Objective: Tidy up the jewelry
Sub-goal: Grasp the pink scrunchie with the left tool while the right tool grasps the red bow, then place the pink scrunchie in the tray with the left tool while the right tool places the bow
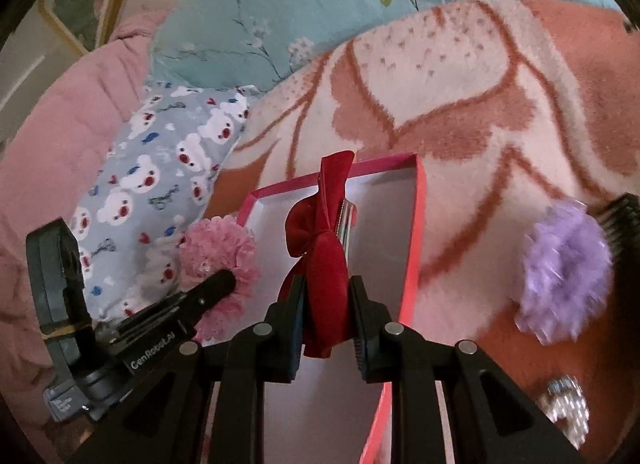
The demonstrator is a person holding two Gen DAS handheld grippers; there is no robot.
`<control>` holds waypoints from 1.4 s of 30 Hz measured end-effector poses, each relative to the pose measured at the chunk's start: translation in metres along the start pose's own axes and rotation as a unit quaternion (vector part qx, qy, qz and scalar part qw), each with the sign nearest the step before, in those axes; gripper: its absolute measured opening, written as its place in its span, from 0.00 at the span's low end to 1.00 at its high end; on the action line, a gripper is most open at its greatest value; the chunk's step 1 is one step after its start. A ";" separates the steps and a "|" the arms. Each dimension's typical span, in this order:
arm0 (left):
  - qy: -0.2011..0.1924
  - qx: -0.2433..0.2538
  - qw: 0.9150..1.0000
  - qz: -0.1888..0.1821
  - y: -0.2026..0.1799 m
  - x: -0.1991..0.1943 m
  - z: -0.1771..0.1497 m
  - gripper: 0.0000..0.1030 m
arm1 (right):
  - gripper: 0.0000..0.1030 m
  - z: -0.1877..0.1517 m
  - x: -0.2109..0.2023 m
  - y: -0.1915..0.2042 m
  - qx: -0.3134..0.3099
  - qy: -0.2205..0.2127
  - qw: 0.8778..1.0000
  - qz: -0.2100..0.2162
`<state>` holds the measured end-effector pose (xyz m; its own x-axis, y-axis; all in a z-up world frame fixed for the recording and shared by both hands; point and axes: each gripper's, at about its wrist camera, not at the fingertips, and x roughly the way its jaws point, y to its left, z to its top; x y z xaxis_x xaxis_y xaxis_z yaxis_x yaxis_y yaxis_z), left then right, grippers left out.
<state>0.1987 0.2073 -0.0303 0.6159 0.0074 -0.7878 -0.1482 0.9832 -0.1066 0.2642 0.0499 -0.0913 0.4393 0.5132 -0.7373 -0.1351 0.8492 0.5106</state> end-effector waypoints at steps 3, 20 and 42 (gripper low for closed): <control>0.009 -0.005 1.000 0.003 0.004 0.024 0.014 0.19 | 0.20 0.006 0.019 -0.002 0.007 0.006 1.000 -0.007; 0.065 -0.006 0.997 0.032 0.007 0.076 0.031 0.60 | 0.30 0.010 0.041 0.007 -0.035 0.036 0.998 -0.027; 0.020 -0.004 1.000 -0.003 -0.009 -0.034 -0.017 0.67 | 0.50 -0.010 -0.060 -0.014 -0.021 -0.018 0.999 -0.021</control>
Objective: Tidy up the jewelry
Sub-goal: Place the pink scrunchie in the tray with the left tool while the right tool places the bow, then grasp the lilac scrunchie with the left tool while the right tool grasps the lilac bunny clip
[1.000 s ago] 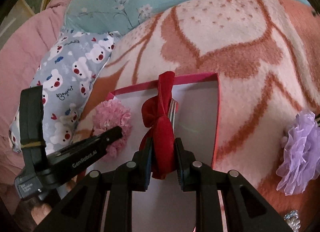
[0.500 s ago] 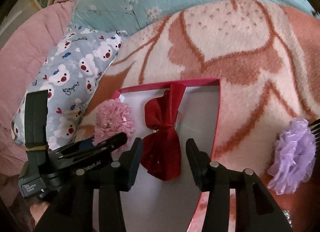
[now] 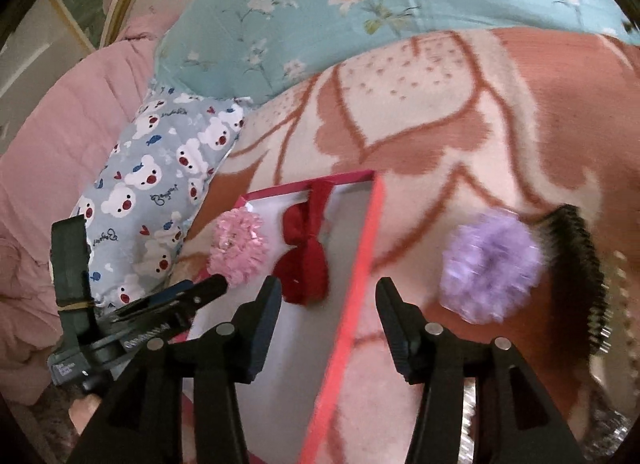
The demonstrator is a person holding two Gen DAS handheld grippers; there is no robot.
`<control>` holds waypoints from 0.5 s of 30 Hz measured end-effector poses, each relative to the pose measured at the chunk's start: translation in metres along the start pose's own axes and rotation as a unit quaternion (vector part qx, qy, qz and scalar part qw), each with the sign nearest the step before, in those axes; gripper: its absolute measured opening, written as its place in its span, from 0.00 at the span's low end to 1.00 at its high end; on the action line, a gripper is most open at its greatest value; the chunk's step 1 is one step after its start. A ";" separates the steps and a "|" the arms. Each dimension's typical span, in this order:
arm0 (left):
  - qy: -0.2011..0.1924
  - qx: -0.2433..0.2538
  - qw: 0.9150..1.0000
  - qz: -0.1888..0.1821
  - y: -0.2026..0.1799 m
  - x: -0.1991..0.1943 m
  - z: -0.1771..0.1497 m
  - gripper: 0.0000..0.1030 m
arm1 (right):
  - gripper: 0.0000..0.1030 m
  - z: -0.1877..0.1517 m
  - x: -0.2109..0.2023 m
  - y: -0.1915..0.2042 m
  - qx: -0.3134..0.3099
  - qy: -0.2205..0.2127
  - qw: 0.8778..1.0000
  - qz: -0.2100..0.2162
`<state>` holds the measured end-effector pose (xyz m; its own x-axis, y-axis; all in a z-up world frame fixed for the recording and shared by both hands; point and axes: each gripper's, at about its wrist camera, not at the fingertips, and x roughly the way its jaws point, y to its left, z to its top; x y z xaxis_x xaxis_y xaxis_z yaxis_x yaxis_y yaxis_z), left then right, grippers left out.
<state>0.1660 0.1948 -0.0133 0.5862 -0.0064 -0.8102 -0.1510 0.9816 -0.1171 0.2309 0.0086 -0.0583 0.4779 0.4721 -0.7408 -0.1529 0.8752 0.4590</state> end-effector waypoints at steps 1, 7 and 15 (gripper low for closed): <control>-0.001 0.001 1.000 -0.004 -0.003 -0.004 -0.002 0.67 | 0.50 -0.002 -0.006 -0.005 0.003 -0.002 1.000 -0.004; 0.000 0.013 0.999 -0.036 -0.025 -0.023 -0.013 0.68 | 0.50 -0.010 -0.042 -0.032 0.019 -0.018 0.999 -0.022; 0.004 0.037 0.997 -0.067 -0.056 -0.043 -0.027 0.68 | 0.50 -0.024 -0.087 -0.069 0.041 -0.031 0.997 -0.055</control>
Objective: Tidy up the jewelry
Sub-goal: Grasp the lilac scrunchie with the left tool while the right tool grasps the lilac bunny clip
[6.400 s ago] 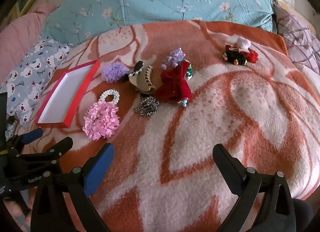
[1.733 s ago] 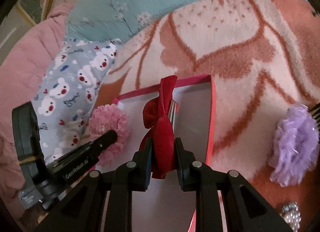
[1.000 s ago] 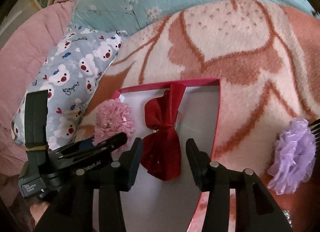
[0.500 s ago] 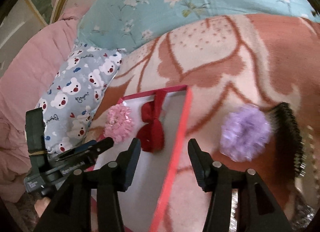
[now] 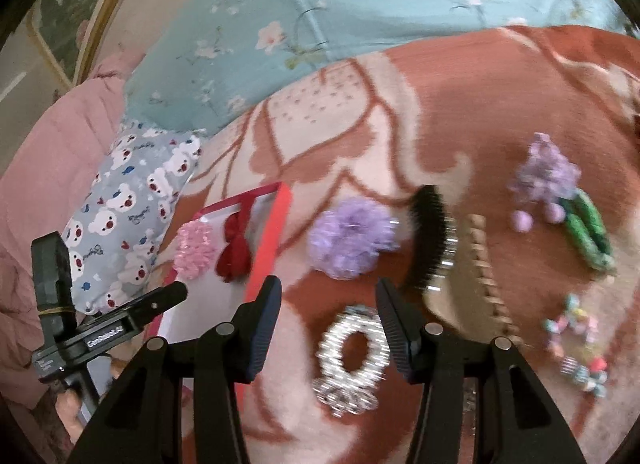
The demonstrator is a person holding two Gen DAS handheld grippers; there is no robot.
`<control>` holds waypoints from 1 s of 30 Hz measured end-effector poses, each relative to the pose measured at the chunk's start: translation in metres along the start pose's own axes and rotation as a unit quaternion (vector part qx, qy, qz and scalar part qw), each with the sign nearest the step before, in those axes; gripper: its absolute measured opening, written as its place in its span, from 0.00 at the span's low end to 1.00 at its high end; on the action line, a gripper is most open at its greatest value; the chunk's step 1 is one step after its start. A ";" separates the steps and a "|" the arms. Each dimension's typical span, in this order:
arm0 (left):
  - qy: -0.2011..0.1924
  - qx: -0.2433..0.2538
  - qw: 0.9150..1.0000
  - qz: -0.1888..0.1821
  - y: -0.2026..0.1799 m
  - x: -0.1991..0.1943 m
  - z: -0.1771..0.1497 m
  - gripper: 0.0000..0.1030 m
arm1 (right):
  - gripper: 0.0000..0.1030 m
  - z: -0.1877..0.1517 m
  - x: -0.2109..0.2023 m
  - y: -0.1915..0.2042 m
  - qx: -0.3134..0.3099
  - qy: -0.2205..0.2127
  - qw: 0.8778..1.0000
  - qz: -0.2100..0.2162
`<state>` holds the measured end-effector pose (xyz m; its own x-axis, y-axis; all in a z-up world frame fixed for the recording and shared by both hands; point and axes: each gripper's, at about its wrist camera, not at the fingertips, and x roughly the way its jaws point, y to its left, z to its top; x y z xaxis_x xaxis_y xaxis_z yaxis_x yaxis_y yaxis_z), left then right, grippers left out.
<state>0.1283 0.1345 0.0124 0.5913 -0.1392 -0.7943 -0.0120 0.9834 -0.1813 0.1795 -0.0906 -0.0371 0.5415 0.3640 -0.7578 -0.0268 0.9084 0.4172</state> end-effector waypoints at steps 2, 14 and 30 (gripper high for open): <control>0.003 0.007 1.000 -0.006 -0.009 0.000 -0.002 0.68 | 0.50 -0.001 -0.009 -0.012 0.006 -0.003 1.000 -0.012; 0.019 0.053 0.998 -0.015 -0.065 0.023 0.002 0.68 | 0.50 0.004 -0.049 -0.088 0.043 -0.035 0.995 -0.081; 0.060 0.070 0.996 -0.016 -0.119 0.128 0.047 0.68 | 0.50 0.072 -0.004 -0.132 0.038 -0.035 0.990 -0.129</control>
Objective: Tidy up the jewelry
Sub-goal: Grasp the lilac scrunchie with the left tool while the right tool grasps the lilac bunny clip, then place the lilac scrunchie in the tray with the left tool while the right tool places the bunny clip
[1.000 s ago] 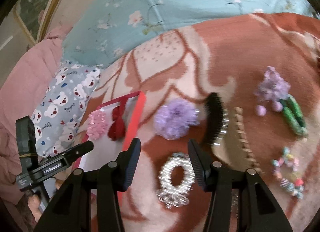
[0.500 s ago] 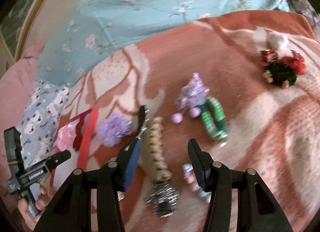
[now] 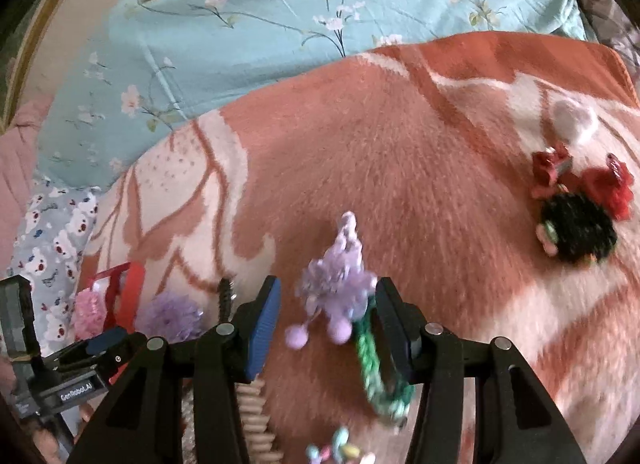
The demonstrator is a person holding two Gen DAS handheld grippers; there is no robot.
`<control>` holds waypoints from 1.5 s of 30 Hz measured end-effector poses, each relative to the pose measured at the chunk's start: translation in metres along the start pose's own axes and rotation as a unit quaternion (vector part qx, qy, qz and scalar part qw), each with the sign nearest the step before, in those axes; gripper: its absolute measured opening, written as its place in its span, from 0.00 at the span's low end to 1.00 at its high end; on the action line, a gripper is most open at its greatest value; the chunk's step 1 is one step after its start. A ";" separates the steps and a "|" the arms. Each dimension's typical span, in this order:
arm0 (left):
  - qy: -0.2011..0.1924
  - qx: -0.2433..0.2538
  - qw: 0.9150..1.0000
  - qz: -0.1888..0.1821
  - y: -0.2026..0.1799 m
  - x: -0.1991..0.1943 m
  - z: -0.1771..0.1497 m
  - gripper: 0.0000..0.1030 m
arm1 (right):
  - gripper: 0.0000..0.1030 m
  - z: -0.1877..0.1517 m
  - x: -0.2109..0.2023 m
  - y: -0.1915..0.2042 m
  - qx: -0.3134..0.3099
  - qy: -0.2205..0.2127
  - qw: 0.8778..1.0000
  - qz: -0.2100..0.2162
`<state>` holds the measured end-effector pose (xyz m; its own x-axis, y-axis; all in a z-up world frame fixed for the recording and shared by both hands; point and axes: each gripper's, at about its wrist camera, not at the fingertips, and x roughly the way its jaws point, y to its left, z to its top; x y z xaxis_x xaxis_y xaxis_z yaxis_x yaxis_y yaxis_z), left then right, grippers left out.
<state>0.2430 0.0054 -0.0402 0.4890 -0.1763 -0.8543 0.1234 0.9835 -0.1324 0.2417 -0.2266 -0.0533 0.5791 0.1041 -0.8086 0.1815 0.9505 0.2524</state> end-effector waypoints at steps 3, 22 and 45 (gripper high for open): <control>0.015 0.011 1.000 0.010 -0.006 0.024 0.006 0.66 | 0.48 0.003 0.017 0.000 -0.009 0.016 1.000 -0.013; -0.023 0.009 0.999 -0.031 0.003 0.001 -0.004 0.11 | 0.20 -0.003 -0.013 0.011 -0.007 -0.022 0.999 0.034; -0.084 -0.078 0.993 -0.006 0.114 -0.139 -0.082 0.11 | 0.20 -0.057 -0.038 0.147 -0.060 0.012 0.983 0.171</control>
<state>0.1184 0.1455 0.0221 0.6279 -0.1785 -0.7575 0.0003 0.9734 -0.2291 0.2014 -0.0742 -0.0158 0.5716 0.4281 -0.7000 -0.1156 0.8866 0.4478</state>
